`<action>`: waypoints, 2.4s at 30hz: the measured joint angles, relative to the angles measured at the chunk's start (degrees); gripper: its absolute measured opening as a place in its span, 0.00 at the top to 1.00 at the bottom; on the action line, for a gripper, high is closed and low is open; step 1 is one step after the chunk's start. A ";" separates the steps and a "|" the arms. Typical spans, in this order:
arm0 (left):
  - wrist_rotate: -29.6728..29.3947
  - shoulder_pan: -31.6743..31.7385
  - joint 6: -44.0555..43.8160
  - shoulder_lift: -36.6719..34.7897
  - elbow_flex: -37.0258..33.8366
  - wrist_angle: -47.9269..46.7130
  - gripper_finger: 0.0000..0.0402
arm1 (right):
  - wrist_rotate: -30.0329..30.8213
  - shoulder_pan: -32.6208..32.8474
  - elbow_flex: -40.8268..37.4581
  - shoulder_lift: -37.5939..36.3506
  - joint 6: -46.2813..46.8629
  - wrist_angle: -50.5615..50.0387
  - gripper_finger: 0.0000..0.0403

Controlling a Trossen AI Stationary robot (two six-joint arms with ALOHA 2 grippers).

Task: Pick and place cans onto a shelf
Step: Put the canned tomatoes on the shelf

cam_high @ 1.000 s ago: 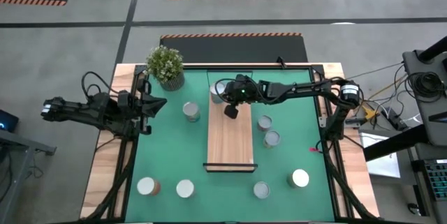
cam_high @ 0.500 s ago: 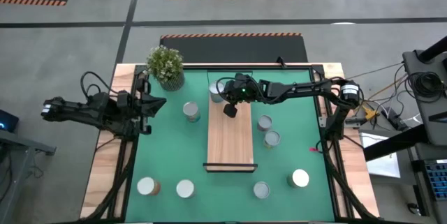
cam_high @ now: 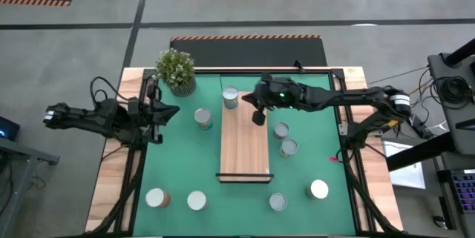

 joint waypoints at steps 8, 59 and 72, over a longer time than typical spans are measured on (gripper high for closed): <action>-7.18 0.00 -0.60 3.84 0.00 -0.55 1.00 | -0.01 3.09 -14.14 -10.95 -3.95 8.63 0.98; 7.58 18.24 -12.96 52.26 41.08 -80.69 0.73 | -2.99 3.06 -26.63 -29.58 -10.81 13.22 0.98; 7.45 22.37 -4.11 52.90 37.30 -74.09 0.17 | -2.99 3.06 -26.63 -29.98 -10.83 10.39 0.98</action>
